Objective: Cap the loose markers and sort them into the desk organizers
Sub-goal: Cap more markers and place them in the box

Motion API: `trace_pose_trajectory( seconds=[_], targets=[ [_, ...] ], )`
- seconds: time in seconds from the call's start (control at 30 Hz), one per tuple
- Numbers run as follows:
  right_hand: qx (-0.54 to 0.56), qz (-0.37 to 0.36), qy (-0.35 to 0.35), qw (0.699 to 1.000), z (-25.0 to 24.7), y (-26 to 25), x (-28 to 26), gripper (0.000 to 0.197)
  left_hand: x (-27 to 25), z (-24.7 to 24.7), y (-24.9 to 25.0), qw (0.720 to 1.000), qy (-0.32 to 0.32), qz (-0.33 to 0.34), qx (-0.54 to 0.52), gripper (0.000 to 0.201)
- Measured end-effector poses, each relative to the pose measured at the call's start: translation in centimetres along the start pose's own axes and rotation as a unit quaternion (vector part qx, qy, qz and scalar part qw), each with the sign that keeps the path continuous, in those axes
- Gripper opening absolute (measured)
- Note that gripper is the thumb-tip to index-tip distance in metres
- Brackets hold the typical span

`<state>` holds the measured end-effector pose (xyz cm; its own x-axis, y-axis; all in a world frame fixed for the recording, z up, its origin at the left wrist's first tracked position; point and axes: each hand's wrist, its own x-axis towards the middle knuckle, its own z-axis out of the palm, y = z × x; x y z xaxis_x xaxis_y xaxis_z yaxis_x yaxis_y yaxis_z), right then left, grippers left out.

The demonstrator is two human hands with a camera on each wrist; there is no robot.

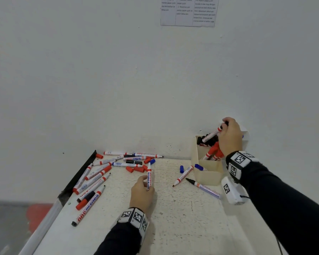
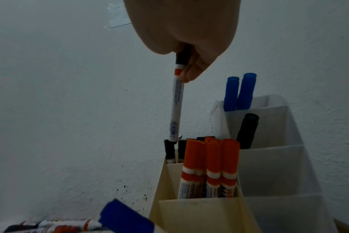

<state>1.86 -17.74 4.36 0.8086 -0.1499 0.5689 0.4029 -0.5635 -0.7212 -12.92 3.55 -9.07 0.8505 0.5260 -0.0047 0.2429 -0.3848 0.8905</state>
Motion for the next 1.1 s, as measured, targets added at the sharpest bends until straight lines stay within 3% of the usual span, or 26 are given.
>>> trace_pose_trajectory(
  seconds=[0.1,0.27,0.47,0.67,0.9,1.1],
  targets=[
    [-0.021,-0.016,-0.032,0.999,1.1,-0.3,0.4,0.027,-0.1,-0.1,0.0,1.0,-0.009,-0.003,0.001,0.043],
    [-0.118,-0.005,-0.152,0.981,2.4,-0.1,0.8,0.03,0.2,0.0,-0.2,1.0,-0.016,-0.009,-0.003,0.044],
    [-0.149,-0.012,-0.1,0.984,4.4,1.0,1.5,0.02,0.5,0.2,-0.4,1.0,-0.013,-0.01,-0.004,0.045],
    [-0.3,0.011,-0.278,0.912,5.8,2.5,0.6,0.034,0.4,0.1,-0.5,1.0,-0.003,-0.005,0.0,0.047],
    [-0.363,-0.044,-0.358,0.859,5.8,2.7,-0.5,0.059,0.3,-0.2,0.0,1.0,0.006,-0.017,0.001,0.046],
    [-0.394,0.035,-0.339,0.854,6.1,2.2,-0.7,0.064,0.3,-0.1,-0.3,0.999,0.036,-0.026,0.018,0.042]
  ],
)
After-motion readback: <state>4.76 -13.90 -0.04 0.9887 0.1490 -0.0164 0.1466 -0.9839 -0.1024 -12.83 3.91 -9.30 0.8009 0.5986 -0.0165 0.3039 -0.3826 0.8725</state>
